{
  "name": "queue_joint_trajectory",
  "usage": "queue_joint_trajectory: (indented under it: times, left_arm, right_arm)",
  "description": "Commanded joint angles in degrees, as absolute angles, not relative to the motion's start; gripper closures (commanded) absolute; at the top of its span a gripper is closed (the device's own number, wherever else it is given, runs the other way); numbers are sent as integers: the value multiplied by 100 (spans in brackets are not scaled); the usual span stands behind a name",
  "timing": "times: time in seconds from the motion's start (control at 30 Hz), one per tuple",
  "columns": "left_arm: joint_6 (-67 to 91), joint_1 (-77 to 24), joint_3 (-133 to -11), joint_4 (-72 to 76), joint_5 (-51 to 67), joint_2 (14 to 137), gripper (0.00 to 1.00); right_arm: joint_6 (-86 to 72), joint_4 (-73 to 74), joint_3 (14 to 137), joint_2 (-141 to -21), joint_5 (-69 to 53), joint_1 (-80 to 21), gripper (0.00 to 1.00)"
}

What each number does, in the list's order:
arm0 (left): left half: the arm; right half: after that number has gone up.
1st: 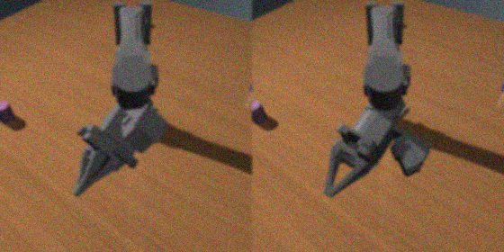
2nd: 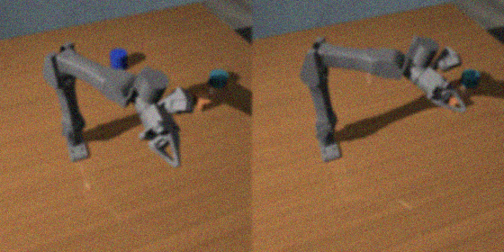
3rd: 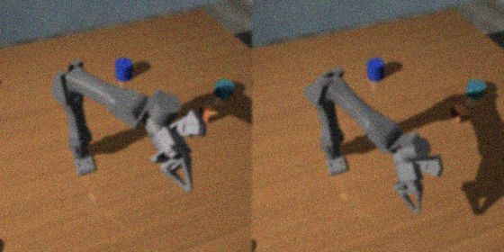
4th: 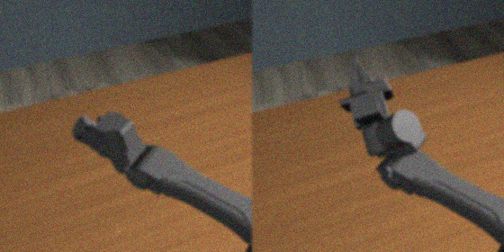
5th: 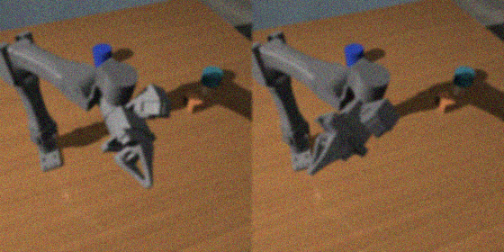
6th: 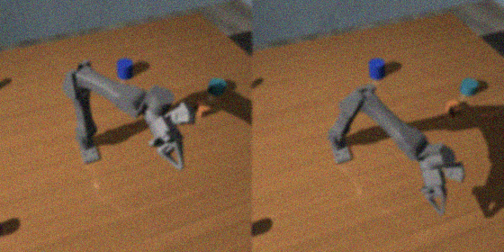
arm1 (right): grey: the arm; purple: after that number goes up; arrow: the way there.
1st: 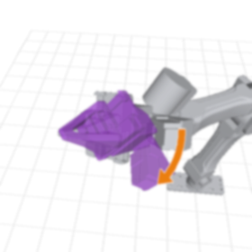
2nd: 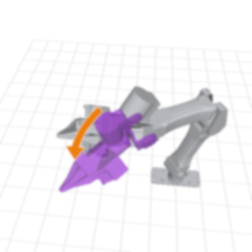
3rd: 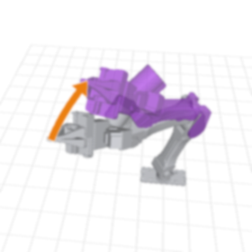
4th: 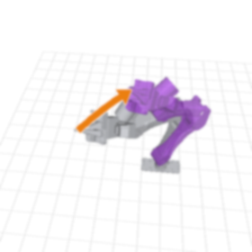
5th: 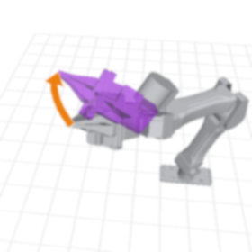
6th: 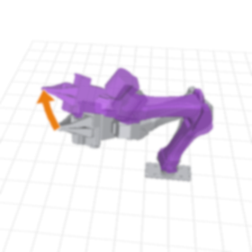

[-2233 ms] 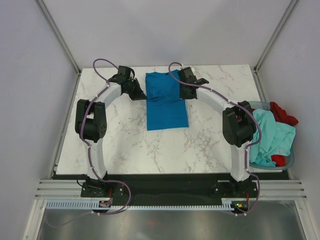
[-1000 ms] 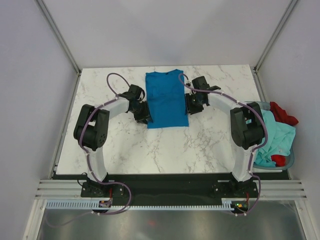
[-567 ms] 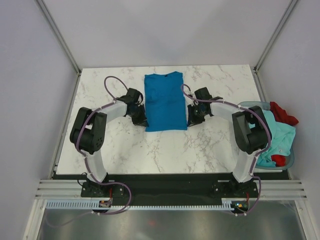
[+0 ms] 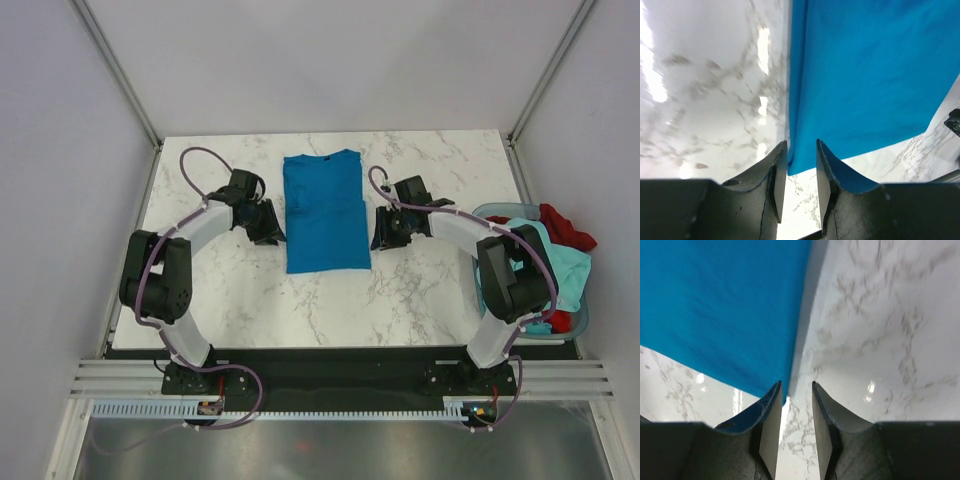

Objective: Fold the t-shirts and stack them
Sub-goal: Fold the tshirt

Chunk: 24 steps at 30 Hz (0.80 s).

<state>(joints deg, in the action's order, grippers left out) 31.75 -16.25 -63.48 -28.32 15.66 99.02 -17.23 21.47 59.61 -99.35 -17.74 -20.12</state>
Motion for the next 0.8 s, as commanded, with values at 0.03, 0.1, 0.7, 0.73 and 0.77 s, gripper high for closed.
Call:
queue_joint_trajectory:
  times: [0.03, 0.1, 0.7, 0.73, 0.77]
  left_arm:
    - [2427, -1275, -7327, -2725, 1512, 10220, 64]
    - [2252, -1274, -7619, -2725, 1660, 10632, 67]
    - [1319, -1283, -9351, -2716, 1573, 12252, 61]
    - [1301, -1283, -9412, -2707, 1573, 12269, 61]
    - [1283, -1283, -9439, -2707, 1573, 12322, 61]
  right_arm:
    - [-1469, 1811, 7065, -10405, -1802, -1916, 62]
    - [-1389, 1837, 7529, -10799, -1837, -1916, 62]
    - [-730, 2241, 9571, -12586, -2101, -1740, 61]
    - [-712, 2267, 9597, -12603, -2083, -1723, 61]
    - [-703, 2285, 9632, -12604, -2066, -1705, 61]
